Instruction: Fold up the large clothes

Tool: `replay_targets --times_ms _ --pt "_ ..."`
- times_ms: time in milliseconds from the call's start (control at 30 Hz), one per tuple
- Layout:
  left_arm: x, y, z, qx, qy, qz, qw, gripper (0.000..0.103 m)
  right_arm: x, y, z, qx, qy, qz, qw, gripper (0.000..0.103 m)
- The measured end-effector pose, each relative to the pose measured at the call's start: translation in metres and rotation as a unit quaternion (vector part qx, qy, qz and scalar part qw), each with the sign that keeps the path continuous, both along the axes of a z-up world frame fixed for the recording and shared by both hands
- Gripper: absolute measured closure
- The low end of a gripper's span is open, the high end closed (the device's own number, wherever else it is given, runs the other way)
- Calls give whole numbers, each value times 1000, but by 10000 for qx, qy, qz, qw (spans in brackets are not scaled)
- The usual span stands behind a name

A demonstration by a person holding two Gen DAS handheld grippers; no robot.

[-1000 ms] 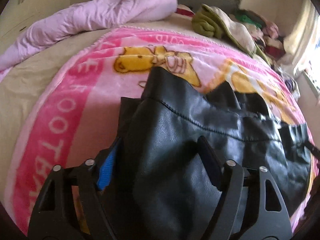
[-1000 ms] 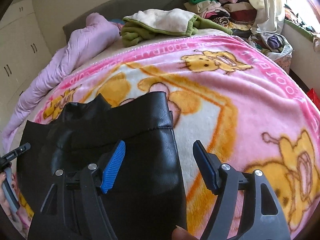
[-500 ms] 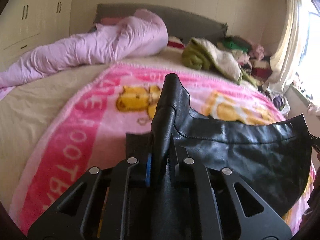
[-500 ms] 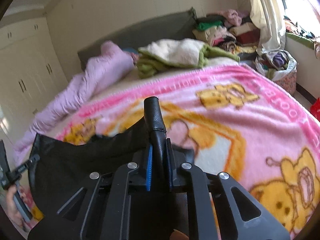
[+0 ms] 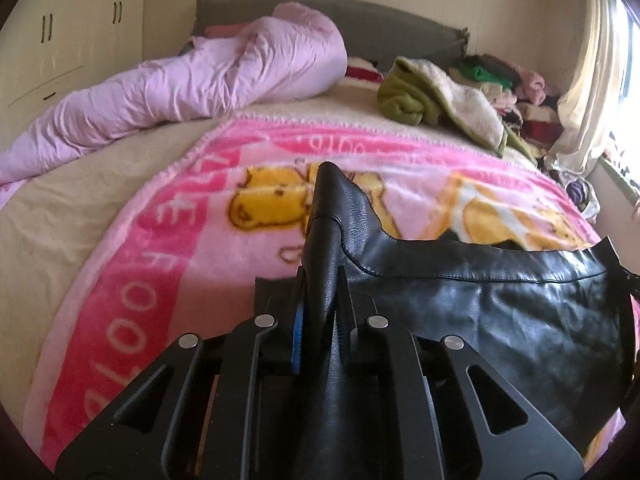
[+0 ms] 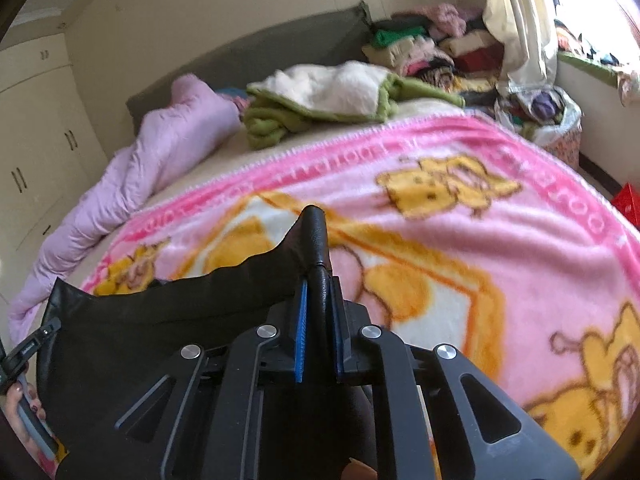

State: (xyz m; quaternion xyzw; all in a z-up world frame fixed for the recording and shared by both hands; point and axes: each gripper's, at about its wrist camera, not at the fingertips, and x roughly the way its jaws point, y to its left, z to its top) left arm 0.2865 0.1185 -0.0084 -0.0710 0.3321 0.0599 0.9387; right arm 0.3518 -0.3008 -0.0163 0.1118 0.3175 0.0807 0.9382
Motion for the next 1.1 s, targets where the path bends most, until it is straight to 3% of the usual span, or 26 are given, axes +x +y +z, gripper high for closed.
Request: replay_targets --times_ms 200,633,800,900,967,1100 --pt "-1 7 -14 -107 110 41 9999 91 5 -1 -26 -36 228 -67 9997 93" --pt "-1 10 -20 -174 149 30 9997 83 9 -2 -39 -196 490 -221 9984 87" --pt "-4 10 -18 -175 98 32 9998 80 8 -4 -40 -192 648 -298 9973 77" --pt "-11 11 -11 -92 1 57 9999 69 3 -6 -40 -172 783 -430 9959 59" --pt "-15 9 -8 -36 -50 76 10000 58 -1 -9 -40 -112 833 -432 9955 56" --pt "-23 9 -2 15 -115 108 9999 55 -17 -17 -40 93 869 -432 9952 44"
